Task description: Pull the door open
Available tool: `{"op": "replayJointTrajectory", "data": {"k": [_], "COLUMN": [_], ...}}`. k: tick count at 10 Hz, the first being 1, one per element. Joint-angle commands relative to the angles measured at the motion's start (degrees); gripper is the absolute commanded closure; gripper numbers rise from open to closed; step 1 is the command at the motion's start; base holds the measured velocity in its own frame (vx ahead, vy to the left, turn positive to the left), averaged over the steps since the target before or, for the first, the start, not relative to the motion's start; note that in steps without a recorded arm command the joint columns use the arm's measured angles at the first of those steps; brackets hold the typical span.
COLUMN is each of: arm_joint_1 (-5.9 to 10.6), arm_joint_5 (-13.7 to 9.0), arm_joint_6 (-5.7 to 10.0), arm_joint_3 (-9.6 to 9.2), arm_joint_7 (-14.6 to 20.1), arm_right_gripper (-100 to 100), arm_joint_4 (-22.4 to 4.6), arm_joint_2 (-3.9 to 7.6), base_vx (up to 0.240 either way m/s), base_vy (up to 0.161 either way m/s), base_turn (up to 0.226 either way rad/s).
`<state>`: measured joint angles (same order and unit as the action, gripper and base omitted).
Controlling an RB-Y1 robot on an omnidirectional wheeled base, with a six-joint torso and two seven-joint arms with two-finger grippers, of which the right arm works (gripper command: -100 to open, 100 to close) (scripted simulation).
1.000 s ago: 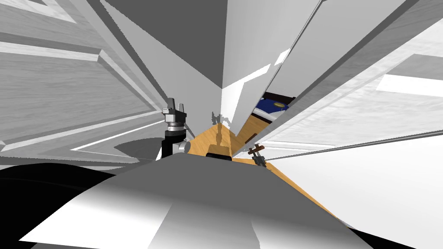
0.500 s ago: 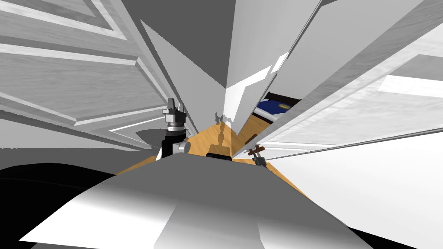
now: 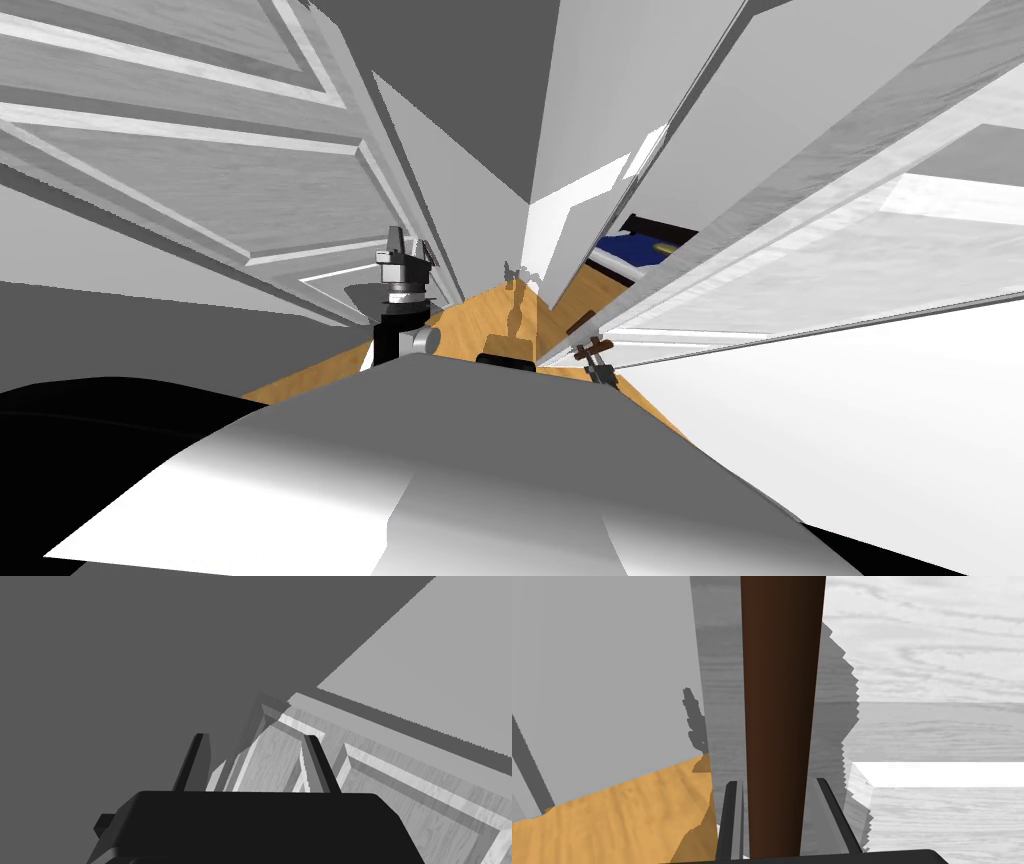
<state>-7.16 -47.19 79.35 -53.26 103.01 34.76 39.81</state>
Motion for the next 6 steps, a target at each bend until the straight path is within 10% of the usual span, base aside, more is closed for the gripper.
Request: {"op": "replayJointTrajectory", "data": {"k": [1,6], "arm_joint_1": [-0.08,0.3], "arm_joint_5": [0.1,0.0], "arm_joint_6": [0.48,1.9], "arm_joint_3": [-0.45,-1.46], "arm_joint_7": [0.3,1.2], "arm_right_gripper": [100,100], "arm_joint_4": [-0.4,-2.2], "arm_joint_2": [-0.09,-0.23], "base_vx": [-0.193,-0.175], "base_vy": [-0.073,-0.076], "base_turn": [0.152,0.144]}}
